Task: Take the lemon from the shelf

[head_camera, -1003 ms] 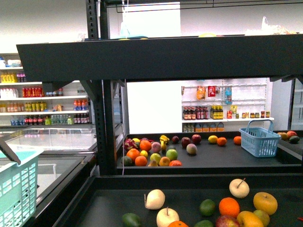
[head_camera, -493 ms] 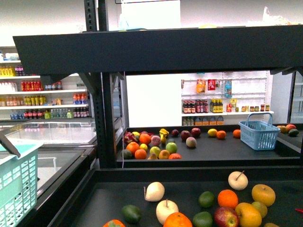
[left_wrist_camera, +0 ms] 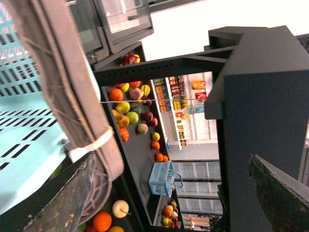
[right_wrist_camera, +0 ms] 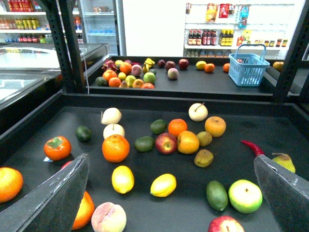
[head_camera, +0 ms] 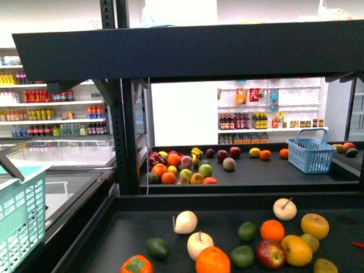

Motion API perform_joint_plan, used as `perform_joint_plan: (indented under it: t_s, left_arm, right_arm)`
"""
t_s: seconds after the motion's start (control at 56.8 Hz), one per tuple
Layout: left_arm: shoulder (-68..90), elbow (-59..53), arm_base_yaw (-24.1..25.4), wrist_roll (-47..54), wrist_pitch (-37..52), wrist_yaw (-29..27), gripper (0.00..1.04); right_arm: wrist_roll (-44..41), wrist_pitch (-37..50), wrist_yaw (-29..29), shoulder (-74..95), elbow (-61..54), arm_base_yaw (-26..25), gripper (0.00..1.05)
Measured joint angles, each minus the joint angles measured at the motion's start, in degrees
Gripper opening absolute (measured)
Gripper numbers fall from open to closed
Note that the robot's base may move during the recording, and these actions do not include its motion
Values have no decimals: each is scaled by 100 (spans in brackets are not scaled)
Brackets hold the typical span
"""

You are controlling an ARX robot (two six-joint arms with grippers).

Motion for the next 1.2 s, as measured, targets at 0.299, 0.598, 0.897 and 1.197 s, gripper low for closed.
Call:
perform_joint_plan:
  t_s: [0.299,0.598,0.897,1.197]
  left_arm:
    - [415,439,129,24,-439,31,97]
    - [1104,1163,63,-28,-96,-13,97]
    - [1495,1655,-55,-61,-48,-42,97]
    - [1602,1683,-133,-15,-74,-160,94]
  right_arm:
    - [0,0,0,0,0,0,102]
    - [0,0,2,0,0,0,102]
    - [-2,0,0,0,0,0,102]
    - [0,0,0,-2,0,0,102]
